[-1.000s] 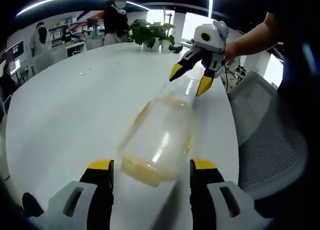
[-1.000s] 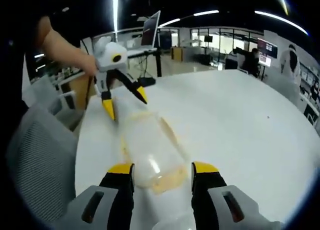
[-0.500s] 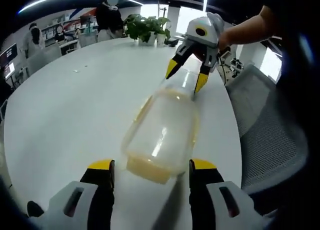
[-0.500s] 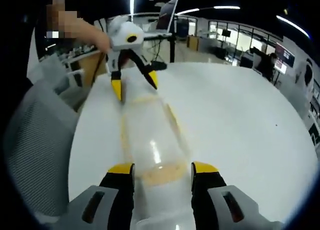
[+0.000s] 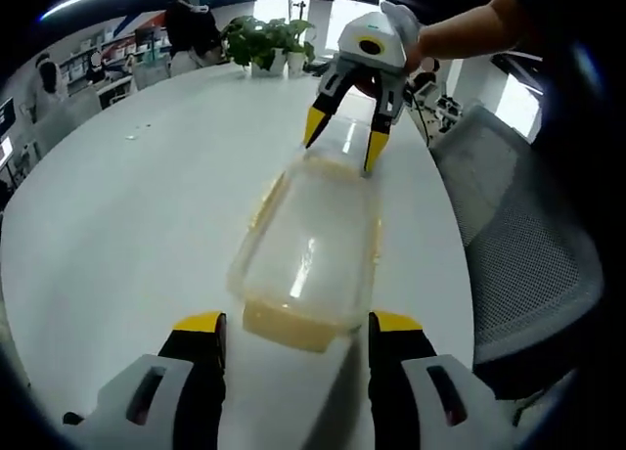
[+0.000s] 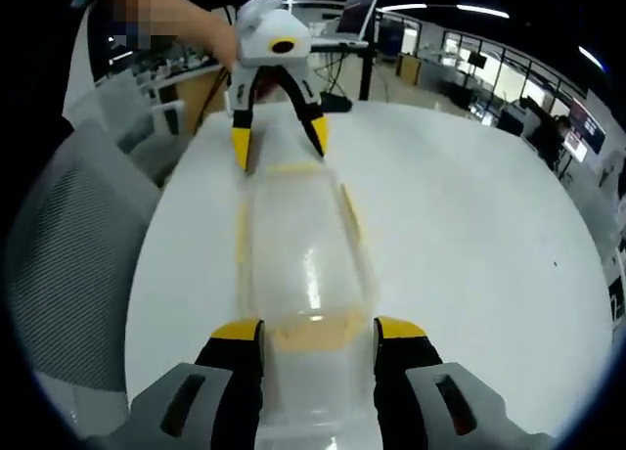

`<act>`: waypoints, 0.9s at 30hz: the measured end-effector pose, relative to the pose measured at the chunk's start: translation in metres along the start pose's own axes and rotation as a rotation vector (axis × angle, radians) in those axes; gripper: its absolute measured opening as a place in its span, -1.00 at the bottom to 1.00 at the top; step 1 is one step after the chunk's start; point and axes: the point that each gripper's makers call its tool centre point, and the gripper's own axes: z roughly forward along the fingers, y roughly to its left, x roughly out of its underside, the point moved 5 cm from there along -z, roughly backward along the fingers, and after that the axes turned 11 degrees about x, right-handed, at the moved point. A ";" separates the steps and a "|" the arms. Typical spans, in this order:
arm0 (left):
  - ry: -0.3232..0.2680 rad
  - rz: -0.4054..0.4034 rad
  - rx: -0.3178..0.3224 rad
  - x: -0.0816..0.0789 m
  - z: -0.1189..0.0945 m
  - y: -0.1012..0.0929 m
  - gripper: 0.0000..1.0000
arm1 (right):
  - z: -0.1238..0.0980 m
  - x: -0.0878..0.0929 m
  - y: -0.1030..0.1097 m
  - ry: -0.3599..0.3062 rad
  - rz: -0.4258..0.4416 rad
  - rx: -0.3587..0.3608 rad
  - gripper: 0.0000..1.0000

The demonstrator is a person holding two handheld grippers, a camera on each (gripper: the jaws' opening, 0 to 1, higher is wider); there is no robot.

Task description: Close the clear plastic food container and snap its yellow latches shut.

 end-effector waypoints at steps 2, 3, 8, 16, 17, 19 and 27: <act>0.021 0.019 0.000 0.000 0.001 0.002 0.15 | 0.001 0.001 0.001 0.010 -0.013 -0.009 -0.13; 0.033 0.028 0.001 0.000 0.002 0.002 0.14 | 0.002 0.001 0.001 0.015 -0.019 -0.014 -0.13; 0.072 0.061 0.005 0.001 0.005 0.005 0.11 | 0.005 0.004 0.006 0.048 -0.071 -0.034 -0.14; 0.098 0.090 0.020 0.000 0.006 0.004 0.10 | 0.008 0.003 0.005 0.066 -0.100 -0.040 -0.14; 0.103 0.096 0.023 -0.001 0.007 0.004 0.11 | 0.009 0.003 0.005 0.070 -0.102 -0.040 -0.14; 0.117 0.106 0.031 -0.002 0.007 0.004 0.10 | 0.010 0.003 0.005 0.078 -0.111 -0.041 -0.14; 0.204 0.139 0.106 -0.005 0.011 -0.001 -0.04 | 0.013 0.002 0.003 0.113 -0.140 -0.049 -0.17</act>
